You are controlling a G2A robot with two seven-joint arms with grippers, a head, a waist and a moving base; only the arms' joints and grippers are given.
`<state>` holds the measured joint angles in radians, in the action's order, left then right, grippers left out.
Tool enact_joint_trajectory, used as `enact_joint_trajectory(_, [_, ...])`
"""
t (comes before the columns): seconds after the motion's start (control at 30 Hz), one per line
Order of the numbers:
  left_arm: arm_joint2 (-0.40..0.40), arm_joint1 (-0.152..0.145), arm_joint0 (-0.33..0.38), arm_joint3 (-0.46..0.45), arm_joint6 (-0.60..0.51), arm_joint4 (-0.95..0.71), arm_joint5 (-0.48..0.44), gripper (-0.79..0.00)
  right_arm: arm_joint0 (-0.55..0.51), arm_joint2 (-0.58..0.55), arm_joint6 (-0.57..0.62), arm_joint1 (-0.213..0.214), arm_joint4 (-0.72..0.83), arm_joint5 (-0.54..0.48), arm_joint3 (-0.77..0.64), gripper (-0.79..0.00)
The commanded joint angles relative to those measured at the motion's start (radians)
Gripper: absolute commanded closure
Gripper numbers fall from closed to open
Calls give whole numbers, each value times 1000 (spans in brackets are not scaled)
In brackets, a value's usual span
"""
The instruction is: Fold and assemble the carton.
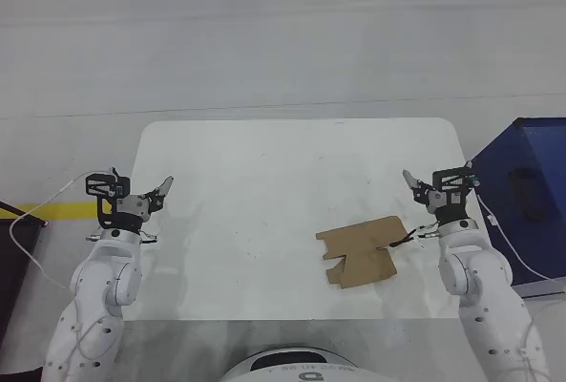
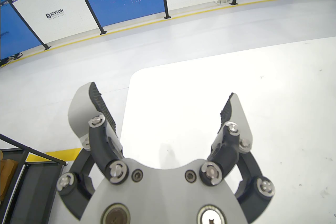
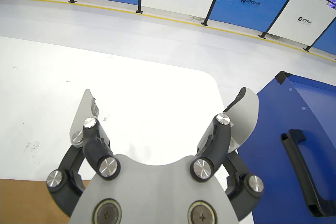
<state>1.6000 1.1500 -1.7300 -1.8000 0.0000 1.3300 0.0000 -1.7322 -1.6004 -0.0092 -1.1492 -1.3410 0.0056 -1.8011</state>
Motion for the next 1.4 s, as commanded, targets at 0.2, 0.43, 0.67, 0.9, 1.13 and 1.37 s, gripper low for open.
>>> enact_joint_trajectory(0.2, [0, 0, 0, 0, 0, 0, 0, -785, -163, -59, -231, 15, -401, 47, -20, -785])
enact_joint_trajectory(0.43, [0, 0, 0, 0, 0, 0, 0, -785, -240, -95, -348, 31, -791, 109, -14, -785])
enact_joint_trajectory(0.67, [0, 0, 0, 0, 0, 0, 0, -785, -260, -116, -322, 44, -945, -39, -18, -785])
enact_joint_trajectory(0.9, [0, 0, 0, 0, 0, 0, 0, -785, -290, -180, -387, 62, -942, -283, -20, -785])
enact_joint_trajectory(1.13, [0, 0, 0, 0, 0, 0, 0, -785, -314, -199, -363, 67, -968, -314, -43, -643])
enact_joint_trajectory(1.37, [0, 0, 0, 0, 0, 0, 0, -785, -285, -129, -312, 68, -1064, -323, -20, -585])
